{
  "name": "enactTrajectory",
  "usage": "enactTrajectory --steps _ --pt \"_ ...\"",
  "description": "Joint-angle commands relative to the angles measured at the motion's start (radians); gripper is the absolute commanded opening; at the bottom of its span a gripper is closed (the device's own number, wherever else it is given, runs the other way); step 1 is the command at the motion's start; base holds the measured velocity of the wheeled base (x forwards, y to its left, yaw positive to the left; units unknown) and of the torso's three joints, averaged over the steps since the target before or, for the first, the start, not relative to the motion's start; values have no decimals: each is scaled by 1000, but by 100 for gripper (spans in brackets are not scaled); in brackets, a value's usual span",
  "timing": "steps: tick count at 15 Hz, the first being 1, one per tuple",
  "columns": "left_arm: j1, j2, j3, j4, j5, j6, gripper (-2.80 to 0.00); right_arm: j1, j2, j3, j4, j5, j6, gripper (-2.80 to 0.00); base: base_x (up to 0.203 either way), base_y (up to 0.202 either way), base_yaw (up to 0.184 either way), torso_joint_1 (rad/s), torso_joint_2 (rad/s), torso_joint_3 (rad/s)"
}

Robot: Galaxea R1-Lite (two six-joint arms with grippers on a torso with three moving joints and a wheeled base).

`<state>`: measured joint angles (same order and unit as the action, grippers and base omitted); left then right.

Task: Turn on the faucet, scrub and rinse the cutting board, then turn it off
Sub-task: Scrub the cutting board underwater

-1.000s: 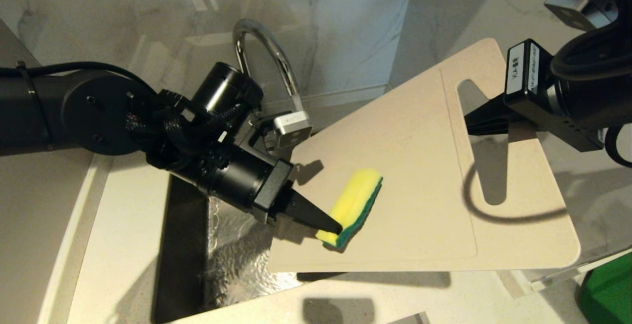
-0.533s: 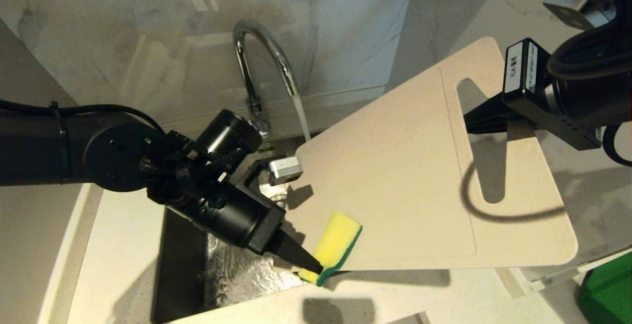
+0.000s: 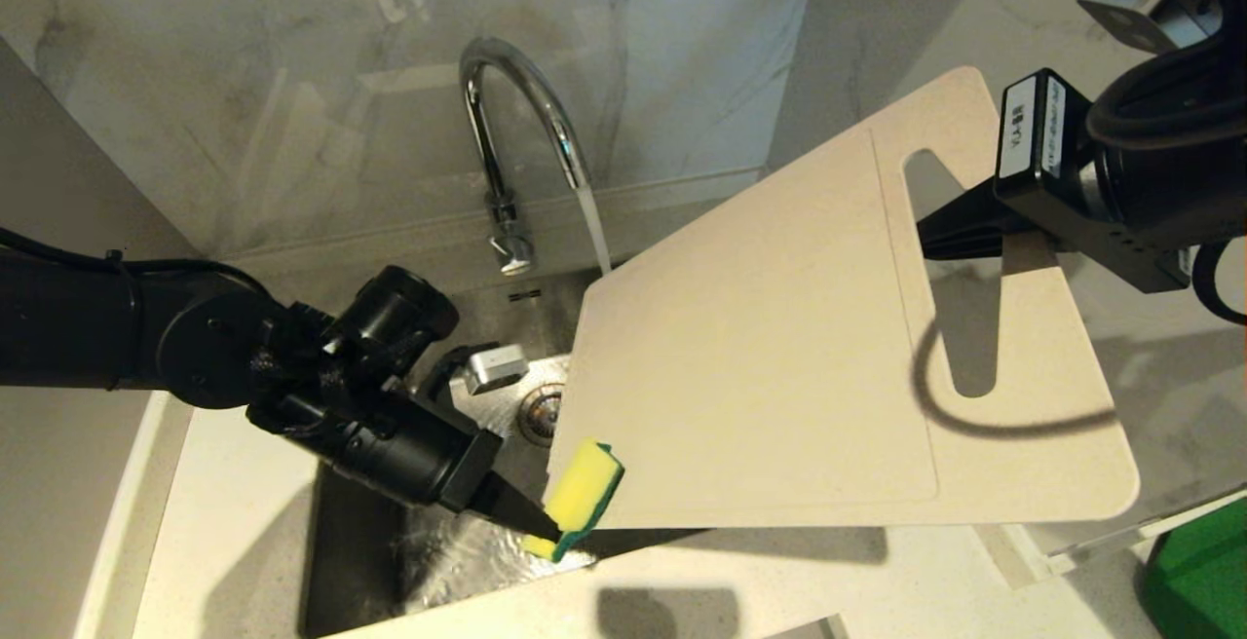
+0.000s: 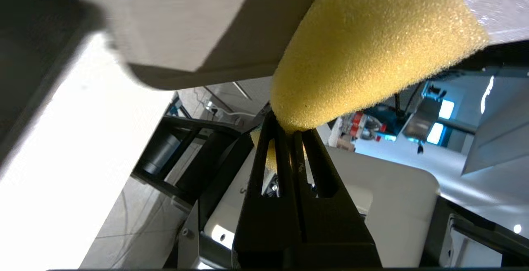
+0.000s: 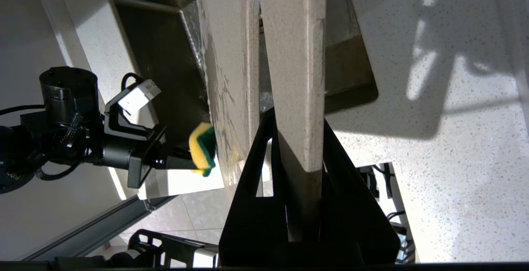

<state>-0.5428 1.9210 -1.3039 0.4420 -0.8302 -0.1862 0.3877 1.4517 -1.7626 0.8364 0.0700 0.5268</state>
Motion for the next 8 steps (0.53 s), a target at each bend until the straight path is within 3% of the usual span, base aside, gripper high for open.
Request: enactTrajectory --steps 1,3,8 --pt "42 -31 25 -12 -5 -2 -280 0 1 0 4 2 1 -280 0 0 0 0 0 0" --pt "46 -74 -19 -13 -9 -4 -280 0 1 0 4 2 -1 -280 0 0 0 0 0 0" --pt "6 -140 -312 59 -15 -39 -280 0 -1 29 5 3 3 -280 0 0 0 0 0 0"
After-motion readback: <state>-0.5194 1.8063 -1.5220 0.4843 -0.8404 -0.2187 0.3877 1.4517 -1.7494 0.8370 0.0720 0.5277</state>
